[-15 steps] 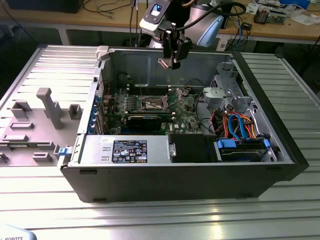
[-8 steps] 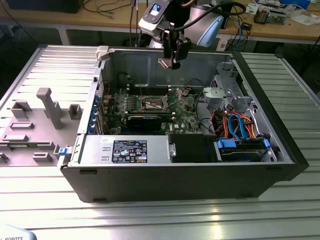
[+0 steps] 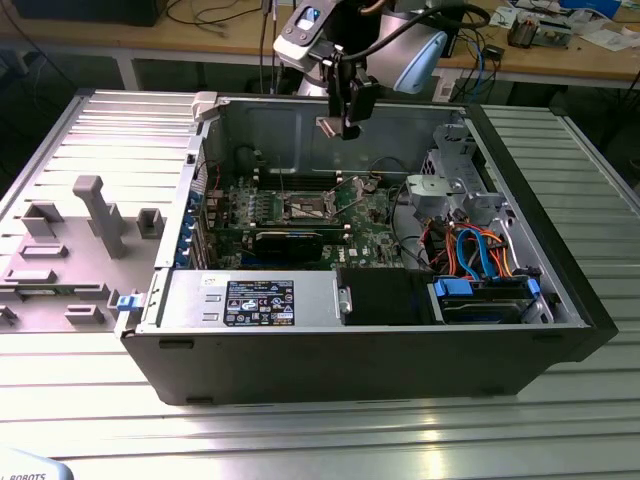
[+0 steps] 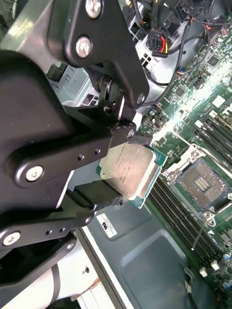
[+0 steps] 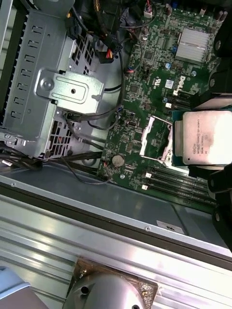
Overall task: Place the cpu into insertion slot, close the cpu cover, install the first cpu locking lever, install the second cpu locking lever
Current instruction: 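Place the cpu into insertion slot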
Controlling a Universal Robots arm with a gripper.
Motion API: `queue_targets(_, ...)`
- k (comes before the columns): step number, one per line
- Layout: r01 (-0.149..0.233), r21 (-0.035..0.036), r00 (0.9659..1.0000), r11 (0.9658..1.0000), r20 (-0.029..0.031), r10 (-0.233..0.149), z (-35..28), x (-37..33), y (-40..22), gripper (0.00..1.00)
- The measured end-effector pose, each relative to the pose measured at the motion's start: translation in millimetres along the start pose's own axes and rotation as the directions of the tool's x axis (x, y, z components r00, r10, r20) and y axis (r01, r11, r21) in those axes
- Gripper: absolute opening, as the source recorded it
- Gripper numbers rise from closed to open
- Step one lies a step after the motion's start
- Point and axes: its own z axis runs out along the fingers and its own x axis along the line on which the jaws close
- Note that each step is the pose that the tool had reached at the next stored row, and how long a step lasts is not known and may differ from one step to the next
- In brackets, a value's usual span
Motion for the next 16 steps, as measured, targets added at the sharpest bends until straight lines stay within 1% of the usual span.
queue_targets(2,-0.007,-0.0001,1.0000,1.0000,0.0006,0.007,0.0,0.0,0.0,0.54)
queue_targets(4,-0.029,-0.0006,0.9996,0.9996,0.0026,0.029,0.0,0.0,0.0,0.54)
queue_targets(5,-0.049,-0.0010,0.9988,0.9988,0.0043,0.049,0.1,0.0,0.0,0.54)
queue_targets(8,-0.077,-0.0016,0.9970,0.9971,0.0068,0.077,0.2,0.0,-0.2,0.54)
queue_targets(13,-0.079,-0.0018,0.9969,0.9969,0.0069,0.079,0.2,0.4,-1.8,0.54)
queue_targets(16,-0.092,-0.0020,0.9957,0.9957,0.0083,0.092,0.1,0.4,-1.9,0.54)
